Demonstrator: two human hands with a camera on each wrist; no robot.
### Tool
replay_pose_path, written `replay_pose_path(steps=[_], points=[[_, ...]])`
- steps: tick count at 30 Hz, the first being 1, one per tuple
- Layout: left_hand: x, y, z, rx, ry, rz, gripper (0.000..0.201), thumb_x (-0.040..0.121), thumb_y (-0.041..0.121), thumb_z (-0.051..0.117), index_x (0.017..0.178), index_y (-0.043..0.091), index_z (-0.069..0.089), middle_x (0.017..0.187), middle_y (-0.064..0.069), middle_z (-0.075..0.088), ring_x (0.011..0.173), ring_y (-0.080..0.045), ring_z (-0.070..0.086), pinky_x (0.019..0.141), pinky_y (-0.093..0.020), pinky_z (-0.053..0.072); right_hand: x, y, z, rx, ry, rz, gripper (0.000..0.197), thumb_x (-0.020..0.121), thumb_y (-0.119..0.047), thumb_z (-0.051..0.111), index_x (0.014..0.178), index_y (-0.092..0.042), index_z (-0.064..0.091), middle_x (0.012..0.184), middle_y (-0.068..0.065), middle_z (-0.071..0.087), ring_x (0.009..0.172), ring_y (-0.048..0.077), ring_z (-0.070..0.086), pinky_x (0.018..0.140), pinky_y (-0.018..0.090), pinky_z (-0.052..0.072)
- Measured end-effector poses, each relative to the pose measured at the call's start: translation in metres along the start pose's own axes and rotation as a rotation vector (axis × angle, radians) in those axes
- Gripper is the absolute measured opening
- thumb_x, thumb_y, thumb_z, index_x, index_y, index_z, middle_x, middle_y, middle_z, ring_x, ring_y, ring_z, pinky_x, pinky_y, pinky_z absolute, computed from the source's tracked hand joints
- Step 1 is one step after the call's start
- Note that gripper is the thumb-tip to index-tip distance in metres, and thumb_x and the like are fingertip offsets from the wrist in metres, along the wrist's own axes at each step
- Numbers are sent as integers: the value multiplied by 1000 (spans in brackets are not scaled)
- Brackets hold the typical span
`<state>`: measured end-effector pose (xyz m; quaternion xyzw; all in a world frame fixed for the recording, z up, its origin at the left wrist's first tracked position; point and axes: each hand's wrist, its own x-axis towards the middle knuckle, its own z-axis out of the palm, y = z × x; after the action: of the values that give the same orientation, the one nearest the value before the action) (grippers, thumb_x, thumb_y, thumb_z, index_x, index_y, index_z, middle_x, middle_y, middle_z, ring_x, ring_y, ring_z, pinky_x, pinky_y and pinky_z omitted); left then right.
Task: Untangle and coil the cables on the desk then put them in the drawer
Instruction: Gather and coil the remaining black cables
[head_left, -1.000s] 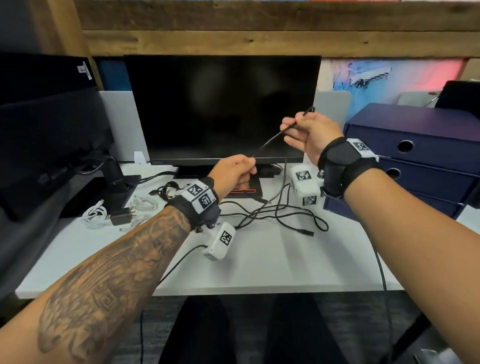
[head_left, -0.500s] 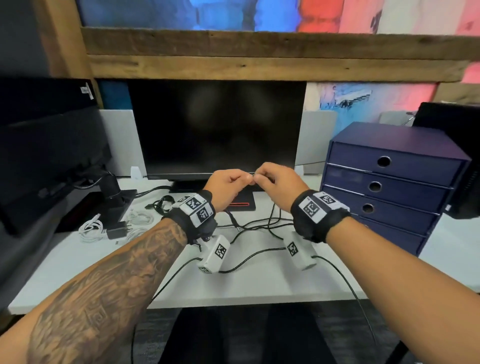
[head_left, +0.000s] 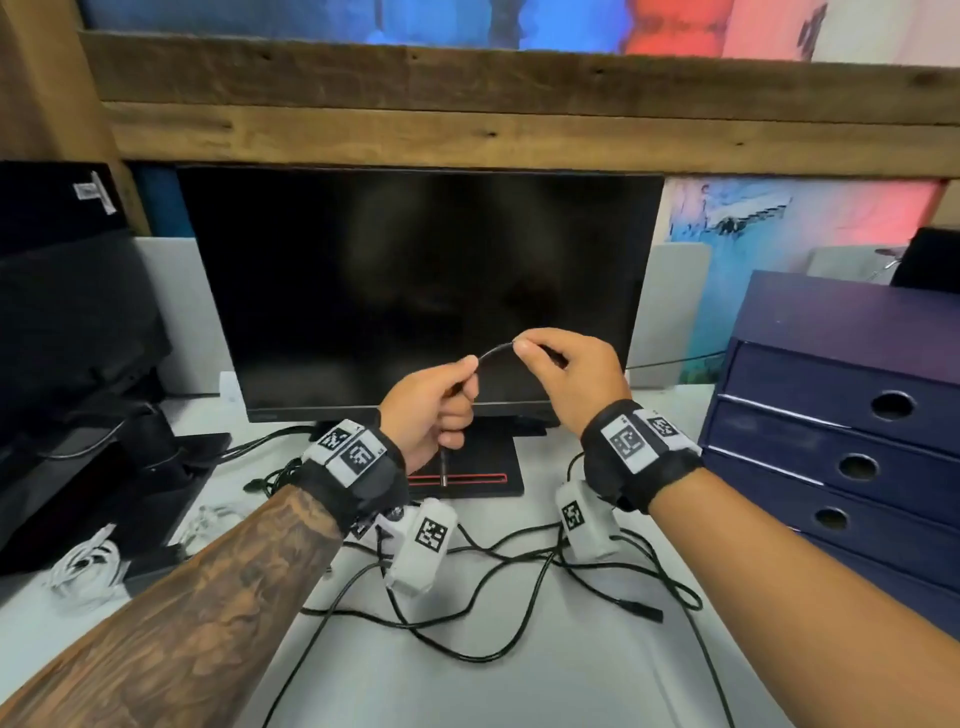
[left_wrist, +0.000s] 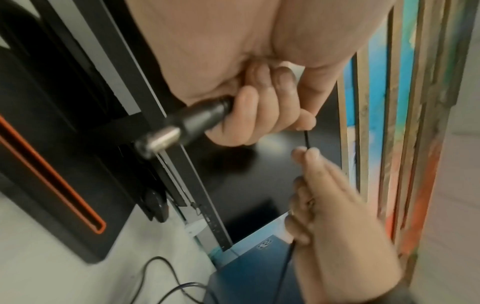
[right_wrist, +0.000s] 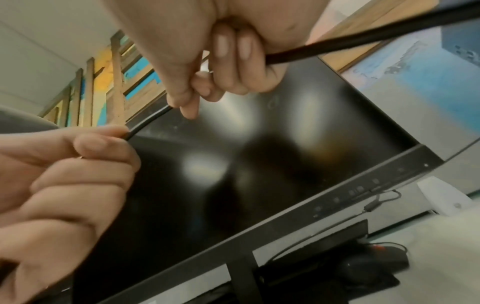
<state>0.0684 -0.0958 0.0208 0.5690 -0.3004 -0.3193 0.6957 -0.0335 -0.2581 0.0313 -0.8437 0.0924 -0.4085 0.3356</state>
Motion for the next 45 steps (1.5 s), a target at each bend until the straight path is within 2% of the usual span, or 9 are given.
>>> replay_pose_path(steps=[8, 11, 17, 22, 26, 31, 37, 42, 45], points=[[3, 28, 10, -472, -216, 30, 23, 94, 18, 32, 83, 13, 51, 58, 6, 29, 52, -10, 23, 55, -26, 30, -24, 13, 24, -234, -401, 19, 42, 105, -30, 45, 147, -33, 48, 129, 0, 65, 116, 20, 61, 103, 36, 47], [2, 33, 14, -504, -178, 88, 20, 95, 14, 32, 88, 14, 50, 66, 5, 33, 55, -9, 32, 65, -27, 35, -40, 16, 31, -255, -538, 57, 41, 105, -38, 39, 145, -42, 42, 110, -2, 66, 96, 19, 63, 94, 43, 52], [-13, 16, 6, -302, -56, 235, 20, 103, 4, 38, 94, 9, 55, 79, -2, 59, 78, -18, 63, 94, -38, 50, -71, -12, 22, -288, -672, -89, 34, 103, -39, 47, 136, -37, 54, 129, -12, 64, 115, 10, 60, 100, 39, 50], [-33, -12, -1, 61, 18, 270, 22, 101, -6, 38, 92, 1, 57, 81, -12, 63, 72, -20, 67, 75, -30, 55, -78, -38, -4, -381, -528, -238, 19, 98, -43, 57, 95, -30, 71, 74, -9, 65, 70, 8, 58, 71, 34, 52], [-51, -26, -4, 471, -25, 243, 18, 99, -5, 45, 90, -8, 60, 76, -13, 65, 66, -19, 66, 68, -28, 54, -74, -51, -25, -450, -446, -327, 15, 90, -45, 68, 96, -34, 76, 78, -11, 68, 72, 6, 58, 66, 28, 48], [-62, -32, 4, 555, -64, 234, 32, 104, 8, 35, 92, -5, 62, 57, -5, 48, 50, -17, 40, 53, -29, 36, -59, -42, -40, -639, -284, -459, 22, 90, -49, 65, 103, -33, 75, 83, -10, 59, 77, 16, 60, 65, 34, 50], [-60, -17, 22, 379, -195, 164, 29, 97, 19, 37, 81, 5, 58, 53, 2, 34, 50, -14, 27, 55, -30, 29, -63, -6, -34, -635, -141, -408, 32, 103, -37, 48, 130, -34, 64, 91, -5, 50, 67, 17, 53, 55, 29, 38], [-58, -17, 39, -235, -209, 101, 27, 97, 19, 33, 77, 13, 49, 55, 7, 27, 50, -10, 23, 55, -27, 28, -85, 8, -11, -591, -301, -171, 48, 107, -24, 36, 155, -29, 31, 108, 6, 54, 82, 29, 60, 71, 40, 50], [-55, -10, 44, -476, -158, 136, 22, 97, 15, 31, 84, 11, 50, 61, 5, 32, 53, -10, 29, 61, -28, 32, -99, 13, 1, -504, -423, -78, 39, 107, -24, 38, 145, -20, 43, 108, 12, 65, 95, 33, 63, 78, 35, 46]])
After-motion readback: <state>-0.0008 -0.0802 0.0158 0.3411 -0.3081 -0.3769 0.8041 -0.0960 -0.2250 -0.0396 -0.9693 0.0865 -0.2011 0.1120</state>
